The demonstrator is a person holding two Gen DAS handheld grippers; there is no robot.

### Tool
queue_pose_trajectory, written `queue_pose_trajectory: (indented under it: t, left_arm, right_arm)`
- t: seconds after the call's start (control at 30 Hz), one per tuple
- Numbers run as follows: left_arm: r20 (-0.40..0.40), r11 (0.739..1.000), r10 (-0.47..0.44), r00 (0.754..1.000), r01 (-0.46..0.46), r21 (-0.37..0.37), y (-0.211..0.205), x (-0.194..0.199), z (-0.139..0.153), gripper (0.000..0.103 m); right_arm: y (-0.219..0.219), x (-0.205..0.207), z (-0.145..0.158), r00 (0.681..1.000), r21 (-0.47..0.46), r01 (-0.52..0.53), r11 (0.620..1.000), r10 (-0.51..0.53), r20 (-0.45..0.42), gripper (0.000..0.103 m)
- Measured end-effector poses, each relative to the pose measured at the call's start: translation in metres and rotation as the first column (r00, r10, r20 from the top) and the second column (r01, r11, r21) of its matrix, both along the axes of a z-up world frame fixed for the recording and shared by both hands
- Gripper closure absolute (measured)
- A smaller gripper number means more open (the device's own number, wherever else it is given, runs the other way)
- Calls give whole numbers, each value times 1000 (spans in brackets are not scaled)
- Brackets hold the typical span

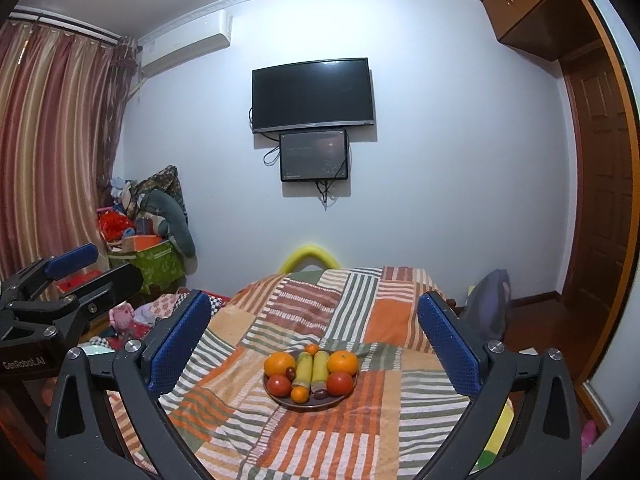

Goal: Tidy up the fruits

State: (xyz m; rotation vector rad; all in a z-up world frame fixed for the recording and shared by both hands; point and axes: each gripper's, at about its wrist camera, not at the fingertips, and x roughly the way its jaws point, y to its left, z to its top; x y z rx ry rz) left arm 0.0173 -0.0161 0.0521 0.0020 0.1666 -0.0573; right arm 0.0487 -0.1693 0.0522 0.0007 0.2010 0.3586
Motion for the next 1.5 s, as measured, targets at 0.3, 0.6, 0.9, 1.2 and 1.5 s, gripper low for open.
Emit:
queue_pose_trajectory:
  t: [0.3,0.6,0.9,1.2,1.5]
  left_arm:
    - [-9,1000,3,1000,-3,-6,2,2,-1,0]
    - [-12,1000,9,1000,-9,-5,3,4,-2,0]
    - [-11,1000,11,1000,-11,-4,2,3,-4,0]
    - [-11,1000,12,1000,-12,-5,3,2,-4,0]
    - [-19,1000,12,1000,-12,-9,4,2,-6,0]
  right_arm:
    - [2,-1,1,1000,-7,4,1000,-4,-5,0]
    - [4,-4,2,1000,-3,7,1000,-7,-2,0]
    - [3,-4,2,1000,2,5,1000,-5,-6,0]
    - [1,-6,1,1000,-4,11,1000,-11,1,0]
    - [1,-6,2,1000,-5,13,1000,-13,3,0]
